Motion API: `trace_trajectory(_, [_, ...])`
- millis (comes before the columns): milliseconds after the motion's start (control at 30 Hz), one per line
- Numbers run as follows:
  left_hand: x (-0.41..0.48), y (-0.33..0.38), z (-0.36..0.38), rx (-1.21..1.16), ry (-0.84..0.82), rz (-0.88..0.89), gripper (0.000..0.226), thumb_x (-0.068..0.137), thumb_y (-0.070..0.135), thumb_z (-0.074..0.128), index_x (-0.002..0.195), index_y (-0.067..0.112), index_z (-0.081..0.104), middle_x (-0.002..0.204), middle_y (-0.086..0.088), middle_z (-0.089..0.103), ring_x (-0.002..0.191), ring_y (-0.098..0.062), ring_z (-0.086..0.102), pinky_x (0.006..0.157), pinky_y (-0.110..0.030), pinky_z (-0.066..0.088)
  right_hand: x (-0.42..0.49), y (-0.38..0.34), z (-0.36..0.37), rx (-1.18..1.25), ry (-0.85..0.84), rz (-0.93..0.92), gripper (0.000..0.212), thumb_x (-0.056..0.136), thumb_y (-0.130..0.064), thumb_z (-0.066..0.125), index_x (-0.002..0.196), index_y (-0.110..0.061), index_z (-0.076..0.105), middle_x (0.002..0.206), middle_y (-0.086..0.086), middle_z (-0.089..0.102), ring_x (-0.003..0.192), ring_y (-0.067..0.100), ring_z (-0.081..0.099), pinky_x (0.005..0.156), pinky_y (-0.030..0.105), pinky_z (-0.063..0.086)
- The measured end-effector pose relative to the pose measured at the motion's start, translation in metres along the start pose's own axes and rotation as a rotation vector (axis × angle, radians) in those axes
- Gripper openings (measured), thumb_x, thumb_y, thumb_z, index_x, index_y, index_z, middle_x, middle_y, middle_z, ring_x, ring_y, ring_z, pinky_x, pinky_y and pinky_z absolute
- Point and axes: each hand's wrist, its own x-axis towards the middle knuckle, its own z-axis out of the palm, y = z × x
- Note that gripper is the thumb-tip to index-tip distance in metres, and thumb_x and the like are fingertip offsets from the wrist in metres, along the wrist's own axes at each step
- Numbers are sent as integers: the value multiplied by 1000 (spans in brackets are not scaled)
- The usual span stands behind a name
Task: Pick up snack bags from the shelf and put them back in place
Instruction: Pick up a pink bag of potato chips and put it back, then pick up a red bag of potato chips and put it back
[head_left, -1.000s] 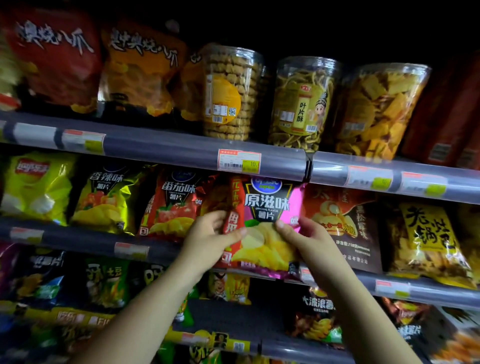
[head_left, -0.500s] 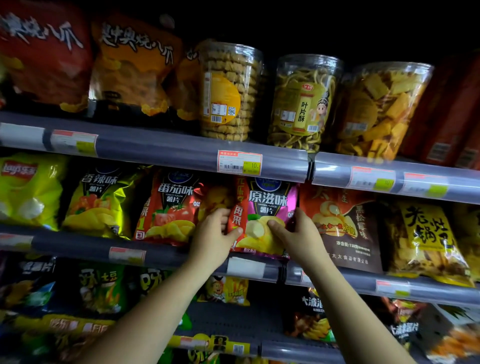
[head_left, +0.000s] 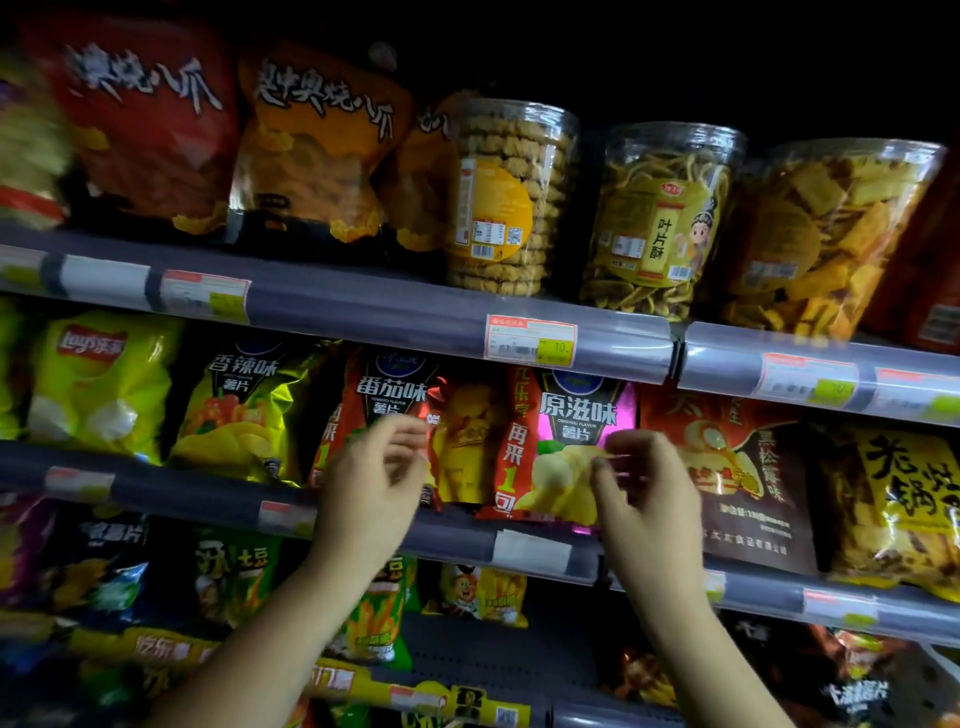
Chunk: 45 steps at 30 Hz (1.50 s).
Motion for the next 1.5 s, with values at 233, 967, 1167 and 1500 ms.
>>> trace_trajectory(233, [19,-54,-36,228,-22,-285,59,92,40,63,141,15,42,138,-9,56,125,-29,55,101,-45,48,-6,-61,111,-116,-508,45,48,92,-29,69,129,-7,47,130,14,62,119,32,61,96,34,47])
trace_trajectory(967, [-1,-27,-75,-580,-303,-565,66,62,40,89,120,30,60,110,-3,77,94,-24,77,87,-48,60,-29,-60,75,507,-559,433,75,62,-50,83,127,-22,61,116,6,76,102,23,77,88,44,64])
trace_trajectory(1167, [-32,-16,-82,-724,-333,-627,49,72,14,75,120,10,68,113,-14,76,99,-28,75,81,-38,61,-31,-35,62,686,-721,496,52,77,-33,86,122,-11,70,113,14,80,104,36,77,98,57,57])
trace_trajectory(1500, [-60,3,-96,-665,-164,-586,41,88,36,61,118,9,68,114,-15,75,105,-26,71,91,-39,55,-39,-21,54,661,-778,415,57,61,-40,89,111,-16,73,102,8,83,94,31,80,90,53,62])
